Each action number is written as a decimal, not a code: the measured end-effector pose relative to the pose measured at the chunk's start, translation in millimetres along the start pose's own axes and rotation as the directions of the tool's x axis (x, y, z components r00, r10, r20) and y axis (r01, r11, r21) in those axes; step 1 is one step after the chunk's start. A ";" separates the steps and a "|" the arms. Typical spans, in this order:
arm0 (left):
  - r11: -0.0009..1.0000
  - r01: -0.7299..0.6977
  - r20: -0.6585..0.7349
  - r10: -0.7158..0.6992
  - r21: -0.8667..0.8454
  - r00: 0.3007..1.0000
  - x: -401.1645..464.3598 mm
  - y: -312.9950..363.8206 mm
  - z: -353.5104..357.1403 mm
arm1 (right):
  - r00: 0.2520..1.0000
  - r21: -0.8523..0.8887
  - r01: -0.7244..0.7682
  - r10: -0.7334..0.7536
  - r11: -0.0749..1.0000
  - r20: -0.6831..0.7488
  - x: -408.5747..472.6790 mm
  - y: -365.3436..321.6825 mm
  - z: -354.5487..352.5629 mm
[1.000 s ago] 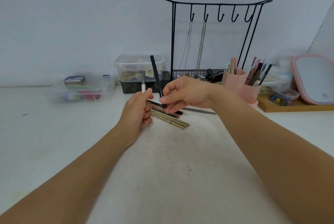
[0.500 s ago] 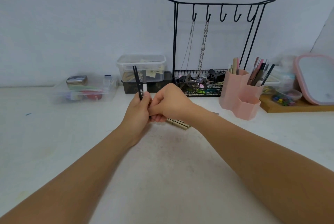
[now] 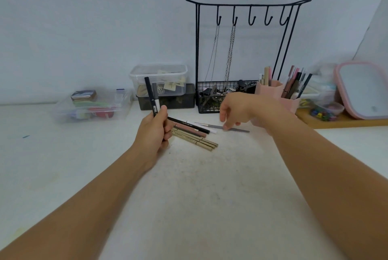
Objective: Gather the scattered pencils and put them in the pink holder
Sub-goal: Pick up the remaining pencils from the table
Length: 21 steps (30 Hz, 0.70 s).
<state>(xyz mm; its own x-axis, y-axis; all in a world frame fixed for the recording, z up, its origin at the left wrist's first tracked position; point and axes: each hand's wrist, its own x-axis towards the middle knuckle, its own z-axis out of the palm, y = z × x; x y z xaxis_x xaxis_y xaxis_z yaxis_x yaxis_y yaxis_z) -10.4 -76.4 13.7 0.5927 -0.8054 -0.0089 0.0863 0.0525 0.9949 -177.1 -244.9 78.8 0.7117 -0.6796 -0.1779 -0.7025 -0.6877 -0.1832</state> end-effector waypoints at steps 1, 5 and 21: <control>1.000 0.002 0.002 -0.002 0.003 1.000 0.6 0.0 -0.5 | 1.000 0.002 -0.020 0.020 1.000 0.005 1.1 4.2 0.9; 1.000 -0.011 0.030 0.012 -0.011 0.999 1.2 0.0 -2.0 | 0.997 -0.005 -0.062 0.062 0.998 0.050 3.6 11.9 4.4; 0.993 0.020 0.125 -0.006 -0.112 0.992 0.8 0.4 -1.9 | 0.963 0.703 0.184 -0.269 0.687 0.010 -13.7 -31.8 -8.1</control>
<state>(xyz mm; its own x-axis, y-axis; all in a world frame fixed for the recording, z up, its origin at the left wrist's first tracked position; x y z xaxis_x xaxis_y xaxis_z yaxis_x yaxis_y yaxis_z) -8.4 -75.9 13.9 0.4871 -0.8733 -0.0025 0.1876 0.1019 0.9769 -164.6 -215.8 94.9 0.8742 -0.4673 -0.1317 -0.3500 -0.4186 -0.8380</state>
